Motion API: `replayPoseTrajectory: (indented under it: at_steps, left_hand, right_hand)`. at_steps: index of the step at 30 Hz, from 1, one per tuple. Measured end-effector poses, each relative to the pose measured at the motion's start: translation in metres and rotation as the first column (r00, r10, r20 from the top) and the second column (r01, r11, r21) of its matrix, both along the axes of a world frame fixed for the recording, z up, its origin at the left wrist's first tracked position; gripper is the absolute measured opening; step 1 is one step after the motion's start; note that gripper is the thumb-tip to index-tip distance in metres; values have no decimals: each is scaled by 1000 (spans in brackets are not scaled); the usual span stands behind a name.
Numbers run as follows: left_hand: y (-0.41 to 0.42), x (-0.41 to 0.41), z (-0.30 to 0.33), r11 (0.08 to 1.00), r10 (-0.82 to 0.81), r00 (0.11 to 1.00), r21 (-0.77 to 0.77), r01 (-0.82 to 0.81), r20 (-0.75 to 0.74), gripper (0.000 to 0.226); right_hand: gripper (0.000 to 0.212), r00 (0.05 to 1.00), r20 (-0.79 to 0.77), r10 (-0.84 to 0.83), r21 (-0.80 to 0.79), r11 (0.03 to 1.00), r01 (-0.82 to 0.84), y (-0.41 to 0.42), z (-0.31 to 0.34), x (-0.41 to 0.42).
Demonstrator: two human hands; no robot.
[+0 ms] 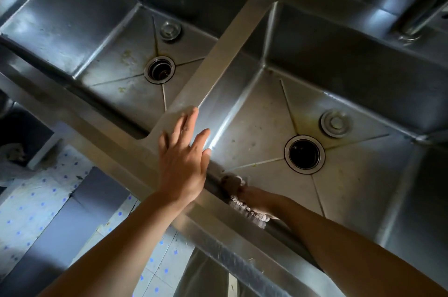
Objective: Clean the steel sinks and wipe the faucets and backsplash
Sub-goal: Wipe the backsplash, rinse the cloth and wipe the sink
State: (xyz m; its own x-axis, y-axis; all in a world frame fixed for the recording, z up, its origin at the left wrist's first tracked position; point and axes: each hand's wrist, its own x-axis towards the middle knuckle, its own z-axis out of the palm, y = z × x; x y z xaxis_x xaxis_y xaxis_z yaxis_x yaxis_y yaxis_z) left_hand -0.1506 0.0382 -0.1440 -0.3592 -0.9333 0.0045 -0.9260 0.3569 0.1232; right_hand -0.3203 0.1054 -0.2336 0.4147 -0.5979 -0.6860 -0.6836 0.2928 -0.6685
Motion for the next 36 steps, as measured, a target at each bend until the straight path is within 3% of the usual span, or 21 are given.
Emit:
replayPoseTrajectory:
  at_steps: [2,5,8,11,13,15,17,20,21,22,23,24,29,31,34,36]
  left_hand:
    - [2,-1,0,1000,3,1000,-9,-3,17,38]
    - [6,-7,4,1000,11,999,-14,-10,52,35]
    - [20,-23,10,992,-123,990,30,121,67,43]
    - [36,-45,12,972,-207,978,116,203,17,45]
    - [41,-53,8,967,-214,977,141,212,1,44]
    - [41,-54,4,969,-199,980,149,198,-9,42]
    - [40,-52,1,970,-182,983,162,181,-9,41]
    - [39,-54,0,970,-177,984,167,176,-10,40]
    - [39,-54,0,971,-171,985,168,172,-17,40]
    - [38,-55,0,972,-169,985,163,170,-23,40]
    - [38,-54,0,972,-167,986,166,169,-23,40]
    - [38,-54,0,971,-168,986,170,169,-20,40]
    - [38,-55,3,966,-178,984,194,172,11,35]
    - [40,-58,4,961,-182,983,214,176,7,31]
    - [51,-78,10,939,-200,978,274,209,-60,30]
    - [63,-94,11,913,-220,972,334,234,-78,33]
  right_hand:
    - [36,998,16,-58,23,998,57,8,11,-10]
    - [26,968,133,-213,193,964,185,22,52,-35]
    - [27,968,153,-201,176,969,173,47,84,-62]
    - [47,941,181,-287,302,927,224,62,98,-77]
    - [27,932,224,-284,302,930,211,63,93,-78]
    - [30,938,161,-308,269,928,259,57,86,-69]
    - [28,962,190,-195,131,976,172,61,40,-66]
    - [32,985,-23,-171,-32,985,170,87,-90,-92]
    - [36,990,-36,-138,-67,988,136,90,-99,-98]
    - [42,997,-2,-80,-2,997,80,90,-88,-93]
    - [44,992,91,-89,170,983,73,85,-58,-79]
    - [44,992,77,-103,257,963,80,74,-16,-74]
    - [24,977,38,-208,300,935,188,83,81,-102]
    - [27,968,74,-241,310,928,208,98,114,-116]
    - [30,959,105,-262,303,927,220,110,128,-124]
    - [33,968,32,-248,299,927,227,111,112,-122]
